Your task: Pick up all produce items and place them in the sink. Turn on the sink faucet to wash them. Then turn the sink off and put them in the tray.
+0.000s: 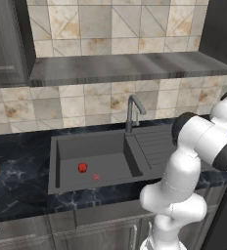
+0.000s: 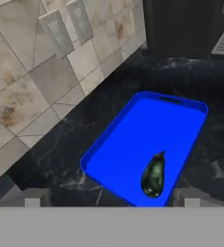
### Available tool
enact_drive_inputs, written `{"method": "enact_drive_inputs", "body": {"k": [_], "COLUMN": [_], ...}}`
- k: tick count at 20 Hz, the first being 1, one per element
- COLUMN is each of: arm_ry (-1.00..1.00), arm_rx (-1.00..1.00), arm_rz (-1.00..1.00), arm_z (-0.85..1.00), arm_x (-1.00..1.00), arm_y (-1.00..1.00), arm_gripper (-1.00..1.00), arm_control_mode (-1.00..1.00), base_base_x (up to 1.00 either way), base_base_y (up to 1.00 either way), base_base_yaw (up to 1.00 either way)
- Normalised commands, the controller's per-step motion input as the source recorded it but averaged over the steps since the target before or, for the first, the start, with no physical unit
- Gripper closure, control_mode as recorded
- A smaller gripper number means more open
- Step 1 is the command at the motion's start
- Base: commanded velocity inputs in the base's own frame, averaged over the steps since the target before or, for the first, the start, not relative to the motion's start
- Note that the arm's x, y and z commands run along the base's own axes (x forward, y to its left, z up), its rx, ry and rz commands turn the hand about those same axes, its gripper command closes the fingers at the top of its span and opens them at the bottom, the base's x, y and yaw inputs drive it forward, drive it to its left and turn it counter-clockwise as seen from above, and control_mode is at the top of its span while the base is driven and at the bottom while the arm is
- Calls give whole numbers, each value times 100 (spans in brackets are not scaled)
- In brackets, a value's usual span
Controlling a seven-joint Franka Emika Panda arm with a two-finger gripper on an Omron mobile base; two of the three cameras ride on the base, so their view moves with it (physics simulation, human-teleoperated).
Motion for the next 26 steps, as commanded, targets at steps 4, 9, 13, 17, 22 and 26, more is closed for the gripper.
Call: {"method": "enact_drive_inputs", "body": {"k": [4, 9, 13, 17, 22, 26], "arm_ry": [0, 0, 0, 1, 8, 15], "arm_rx": [-10, -3, -12, -10, -5, -2], "arm_rz": [1, 0, 4, 5, 7, 10], "arm_z": [2, 1, 39, 57, 68, 36], "arm_x": [-3, 0, -3, -8, -11, -10], "arm_y": [52, 16, 67, 62, 64, 69], "arm_gripper": [-100, -100, -100, -100, -100, -100], "arm_control_mode": [-100, -100, -100, -100, -100, -100], "base_base_x": [0, 0, 0, 0, 0, 0], "base_base_y": [0, 0, 0, 0, 0, 0], "base_base_yaw": [0, 0, 0, 0, 0, 0]}}
